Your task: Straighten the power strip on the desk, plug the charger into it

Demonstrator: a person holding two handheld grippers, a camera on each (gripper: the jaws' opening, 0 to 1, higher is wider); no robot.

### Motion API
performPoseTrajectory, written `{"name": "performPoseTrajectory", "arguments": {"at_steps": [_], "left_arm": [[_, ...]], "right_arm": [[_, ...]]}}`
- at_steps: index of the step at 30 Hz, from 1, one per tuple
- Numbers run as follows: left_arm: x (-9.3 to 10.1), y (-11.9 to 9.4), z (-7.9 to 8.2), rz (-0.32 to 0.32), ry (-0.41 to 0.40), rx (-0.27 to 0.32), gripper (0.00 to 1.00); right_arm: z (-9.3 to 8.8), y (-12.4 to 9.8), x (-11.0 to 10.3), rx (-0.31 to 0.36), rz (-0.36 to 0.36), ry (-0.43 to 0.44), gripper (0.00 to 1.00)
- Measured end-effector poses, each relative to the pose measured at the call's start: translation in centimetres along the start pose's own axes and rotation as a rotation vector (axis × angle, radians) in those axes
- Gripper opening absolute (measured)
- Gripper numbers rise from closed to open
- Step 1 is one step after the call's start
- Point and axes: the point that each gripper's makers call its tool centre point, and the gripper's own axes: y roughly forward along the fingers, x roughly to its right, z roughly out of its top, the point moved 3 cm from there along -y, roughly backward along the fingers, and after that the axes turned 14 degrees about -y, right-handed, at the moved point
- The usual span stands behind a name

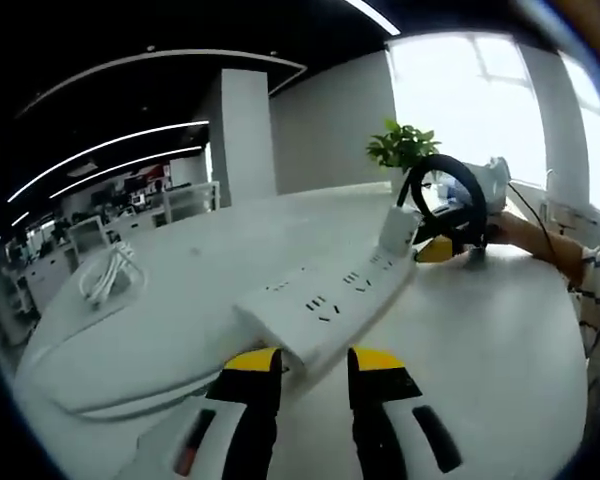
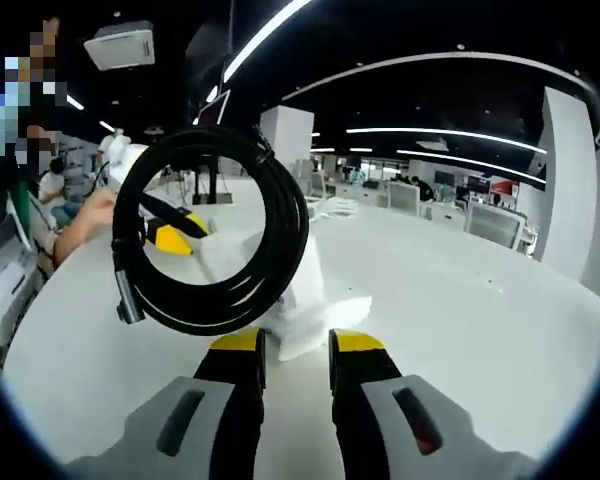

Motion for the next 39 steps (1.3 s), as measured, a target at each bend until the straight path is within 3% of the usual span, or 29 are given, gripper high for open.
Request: {"name": "performPoseTrajectory", "arguments": {"at_steps": [18,39], "left_arm": [[-0.3,0.4,0.1,0.01,-0.008,0.012,0.25],[-0.9,1.1,0.3,0.043,0.065,-0.04,0.23]], "right_arm": [[-0.3,0.3,-0.5,-0.032,-0.02,-0.003,0.22],[-0.2,0.2,-0.3,-0.05,-0.047,-0.008,0.19]]}}
